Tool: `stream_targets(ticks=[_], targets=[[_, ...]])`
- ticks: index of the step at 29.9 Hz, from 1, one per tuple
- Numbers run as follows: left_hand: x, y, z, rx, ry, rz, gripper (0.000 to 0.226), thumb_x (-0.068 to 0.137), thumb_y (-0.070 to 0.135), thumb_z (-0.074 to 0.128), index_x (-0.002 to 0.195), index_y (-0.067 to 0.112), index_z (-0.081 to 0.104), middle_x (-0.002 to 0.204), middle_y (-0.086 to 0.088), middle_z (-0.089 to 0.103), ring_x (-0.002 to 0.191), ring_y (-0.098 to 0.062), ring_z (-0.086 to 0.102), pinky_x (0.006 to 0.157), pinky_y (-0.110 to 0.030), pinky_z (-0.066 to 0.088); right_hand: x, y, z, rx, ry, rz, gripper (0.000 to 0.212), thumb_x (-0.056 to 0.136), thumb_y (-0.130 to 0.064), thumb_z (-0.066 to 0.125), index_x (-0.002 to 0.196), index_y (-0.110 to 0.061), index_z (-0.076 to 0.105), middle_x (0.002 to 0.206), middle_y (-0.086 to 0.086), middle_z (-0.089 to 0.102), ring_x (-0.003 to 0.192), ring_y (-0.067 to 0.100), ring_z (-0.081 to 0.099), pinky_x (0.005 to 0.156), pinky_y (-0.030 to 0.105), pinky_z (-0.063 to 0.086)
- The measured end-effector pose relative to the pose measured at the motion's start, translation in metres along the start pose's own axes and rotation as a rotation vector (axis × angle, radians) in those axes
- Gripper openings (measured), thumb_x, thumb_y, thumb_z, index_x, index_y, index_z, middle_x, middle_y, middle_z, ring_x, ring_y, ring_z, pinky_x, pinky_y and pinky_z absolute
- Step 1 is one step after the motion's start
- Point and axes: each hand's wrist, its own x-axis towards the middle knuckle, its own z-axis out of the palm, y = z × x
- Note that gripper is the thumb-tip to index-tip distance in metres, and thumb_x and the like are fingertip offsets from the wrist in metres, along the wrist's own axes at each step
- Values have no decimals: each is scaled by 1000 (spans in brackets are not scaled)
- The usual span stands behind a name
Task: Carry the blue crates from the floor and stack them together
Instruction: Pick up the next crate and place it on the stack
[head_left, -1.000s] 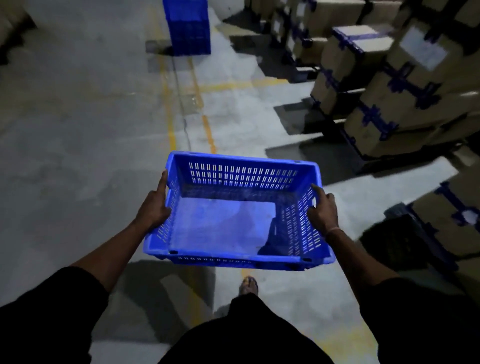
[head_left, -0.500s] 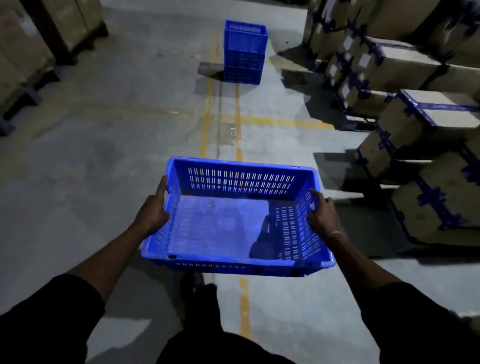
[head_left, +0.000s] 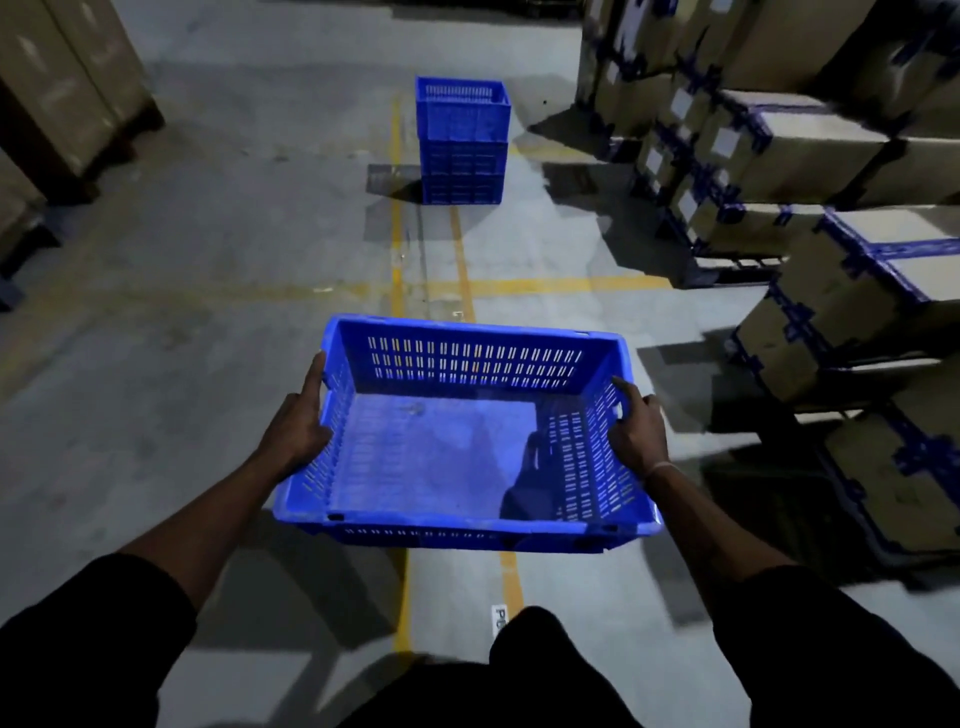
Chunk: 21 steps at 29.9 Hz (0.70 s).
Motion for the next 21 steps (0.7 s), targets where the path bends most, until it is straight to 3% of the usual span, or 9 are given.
stream_targets(ticks=[8,12,16,21], targets=[[196,25,-1,34,-3,26,121,79,5,65,150,53,-20,77,-15,57,60,-32,60,52,-37,45,189,-30,26,33,9,17,63,90,-1,51,148,-25,44,116,14,46,82,29,55,75,34,46],[293,45,-2,53,25,0,120,79,4,66,152,50,-18,79,-15,57,61,-32,60,53,-40,47,295,-53,31,49,-7,12,66,88,4,48,147,-25,45,109,10,41,78,30,53,77,45,56],[382,70,-20,11,43,-15,115,81,1,63,155,46,-13,79,-17,57,61,-34,60,52,-38,45,401,-91,24,17,-15,-24,64,87,3,50,147,-21,46,108,10,40,78,28,50,79,34,46],[491,77,-38,-31,75,-44,117,81,2,63,152,52,-15,85,-17,58,65,-35,61,56,-42,48,519,-137,29,-28,-34,-80,62,89,1,54,147,-18,46,106,11,40,78,27,46,76,32,38]])
